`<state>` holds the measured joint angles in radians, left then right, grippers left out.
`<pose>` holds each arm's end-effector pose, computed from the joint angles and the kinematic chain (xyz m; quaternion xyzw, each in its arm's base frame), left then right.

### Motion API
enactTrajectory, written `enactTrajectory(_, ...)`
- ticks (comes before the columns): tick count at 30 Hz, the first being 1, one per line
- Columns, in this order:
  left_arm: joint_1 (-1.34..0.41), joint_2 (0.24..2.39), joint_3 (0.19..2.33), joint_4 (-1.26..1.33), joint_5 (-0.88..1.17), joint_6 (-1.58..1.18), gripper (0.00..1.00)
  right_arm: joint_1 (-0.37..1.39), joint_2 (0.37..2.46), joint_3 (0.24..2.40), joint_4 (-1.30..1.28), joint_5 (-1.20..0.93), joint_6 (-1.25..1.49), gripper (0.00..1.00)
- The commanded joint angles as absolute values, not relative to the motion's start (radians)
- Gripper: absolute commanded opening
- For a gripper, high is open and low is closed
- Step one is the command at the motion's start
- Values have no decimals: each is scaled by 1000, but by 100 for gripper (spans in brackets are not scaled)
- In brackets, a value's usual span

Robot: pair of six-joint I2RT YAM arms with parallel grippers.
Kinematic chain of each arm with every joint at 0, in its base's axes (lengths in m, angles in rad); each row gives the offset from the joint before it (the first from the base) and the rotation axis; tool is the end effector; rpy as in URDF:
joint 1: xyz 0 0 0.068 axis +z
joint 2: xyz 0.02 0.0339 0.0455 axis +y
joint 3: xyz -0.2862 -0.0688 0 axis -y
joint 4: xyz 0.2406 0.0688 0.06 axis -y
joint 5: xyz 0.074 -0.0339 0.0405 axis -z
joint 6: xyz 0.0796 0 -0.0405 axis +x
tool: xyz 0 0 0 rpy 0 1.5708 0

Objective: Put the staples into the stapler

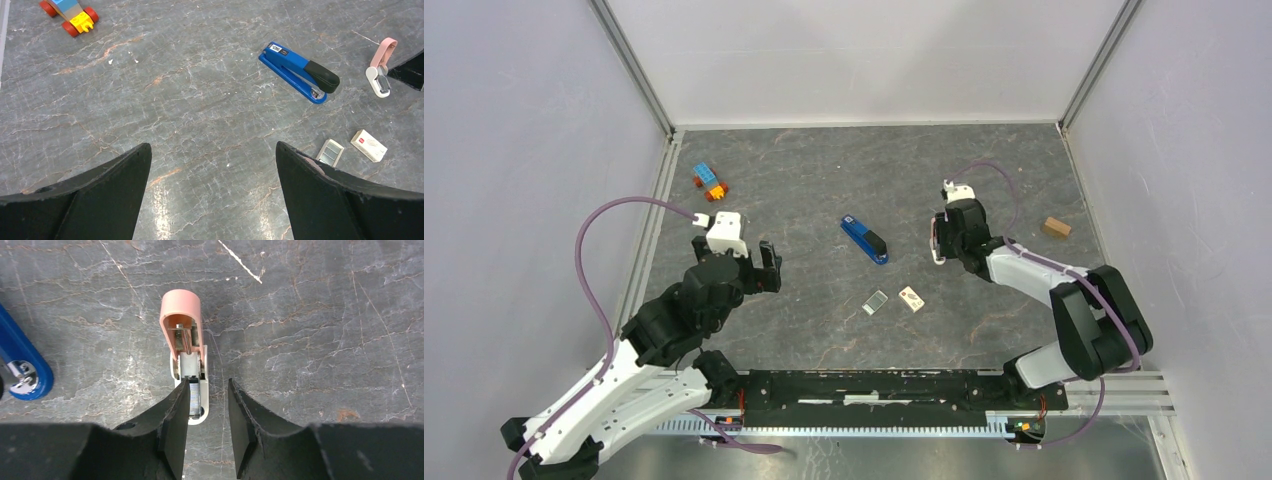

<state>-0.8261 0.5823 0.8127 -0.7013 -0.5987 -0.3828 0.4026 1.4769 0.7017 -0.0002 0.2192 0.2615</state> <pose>0.1184 -0.0623 0.3208 0.0287 0.8286 -0.0769 0.5538 0.2969 0.1076 0.1667 -0.0223 0.9171 0.0302 0.3968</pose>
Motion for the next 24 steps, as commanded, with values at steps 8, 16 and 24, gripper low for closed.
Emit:
enactTrajectory(8,-773,734,852,-648,-405,-425,98,398,1406,697,2,141,229,43)
enactTrajectory(16,-488,969,925,-540,97,-519,83,402,1466,688,4,156,184,49)
enactTrajectory(24,-408,1134,943,-395,274,-608,72,409,1522,696,11,137,153,39)
